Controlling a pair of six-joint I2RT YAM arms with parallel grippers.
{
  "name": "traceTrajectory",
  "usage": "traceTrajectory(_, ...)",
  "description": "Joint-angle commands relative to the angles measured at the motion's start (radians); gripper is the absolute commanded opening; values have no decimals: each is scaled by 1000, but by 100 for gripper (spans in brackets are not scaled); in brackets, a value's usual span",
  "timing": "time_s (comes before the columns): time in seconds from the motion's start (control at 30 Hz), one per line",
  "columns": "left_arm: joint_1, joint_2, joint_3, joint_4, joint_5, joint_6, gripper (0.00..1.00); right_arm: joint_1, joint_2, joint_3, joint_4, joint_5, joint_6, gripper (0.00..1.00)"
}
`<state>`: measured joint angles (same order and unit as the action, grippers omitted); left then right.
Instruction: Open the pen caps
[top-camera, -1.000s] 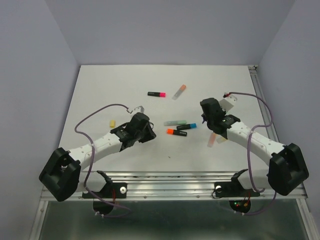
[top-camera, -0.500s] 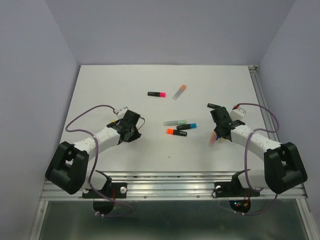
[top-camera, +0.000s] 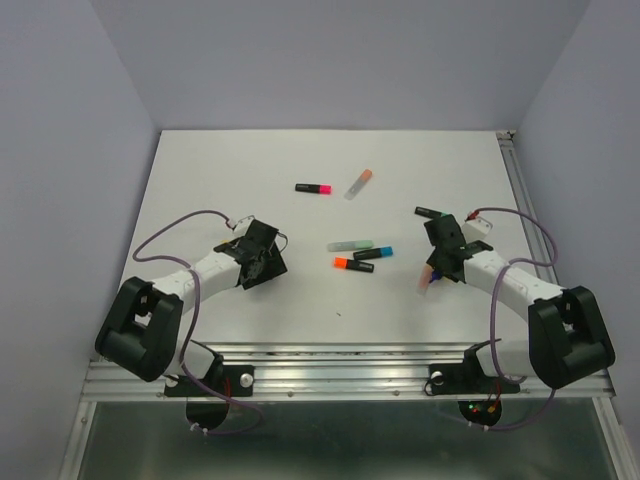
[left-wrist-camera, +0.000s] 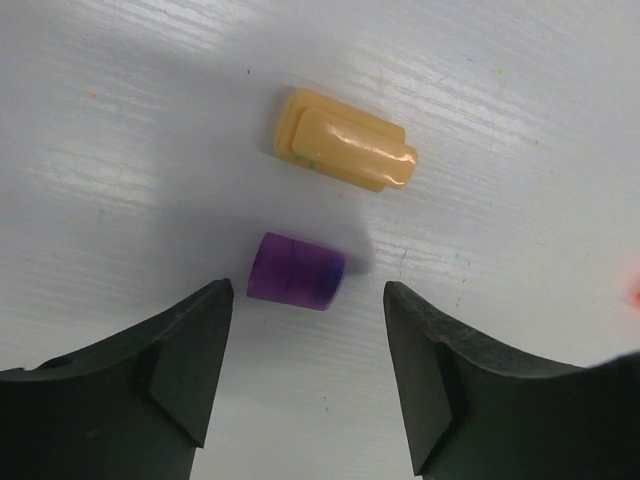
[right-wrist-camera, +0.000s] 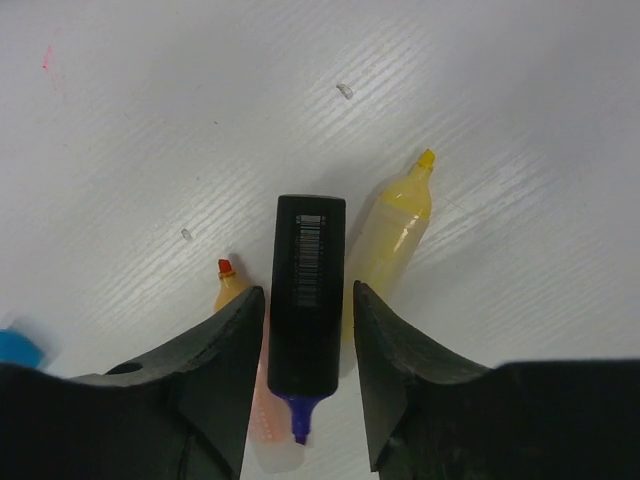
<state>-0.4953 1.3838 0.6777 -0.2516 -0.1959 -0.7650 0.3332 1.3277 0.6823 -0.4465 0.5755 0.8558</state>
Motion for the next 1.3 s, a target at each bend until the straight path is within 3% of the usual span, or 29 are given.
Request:
traceTrajectory(0.0, 3, -51, 3, -6, 29, 18, 77, -5, -51, -15, -34, 7, 12, 51)
traceTrajectory(0.1, 3, -94, 0, -8, 46, 18, 82, -5, -65, -18, -32, -3, 12, 58)
traceTrajectory(0.13, 3, -113, 0, -6, 49, 18, 90, -5, -65, -21, -31, -12, 8, 62)
traceTrajectory(0.23, 3, -147, -1, -6, 67, 20, 93, -5, -74, -18, -35, -14, 6, 66)
traceTrajectory(0.3, 3, -166, 0, -8, 84, 23, 93, -6, -91, -17, -14, -29, -39, 75)
traceTrajectory(0.33, 3, -183, 0, -6, 85, 24, 95, -5, -116, -15, 2, -60, -99, 90)
traceTrajectory(0.4, 3, -199, -1, -6, 82, 27, 95, -5, -162, -21, 76, -115, -177, 100)
traceTrajectory(0.5, 3, -226, -10, -5, 98, 23, 98, -3, -255, -49, 205, -322, -332, 100)
traceTrajectory(0.57, 4, -235, -13, 0, 108, 26, 98, 0, -286, -61, 259, -538, -398, 100)
traceTrajectory(0.7, -2, -255, -15, 11, 139, 35, 99, 78, -274, -78, 354, -749, -507, 100)
traceTrajectory(0.83, -8, -284, -30, 17, 161, 35, 99, 296, -191, -44, 368, -666, -586, 100)
traceTrajectory(0.9, -9, -295, -33, 15, 162, 32, 99, 349, -132, -27, 393, -645, -635, 100)
traceTrajectory(1.27, -15, -370, -64, 8, 173, 20, 99, 398, 83, 100, 433, -586, -800, 100)
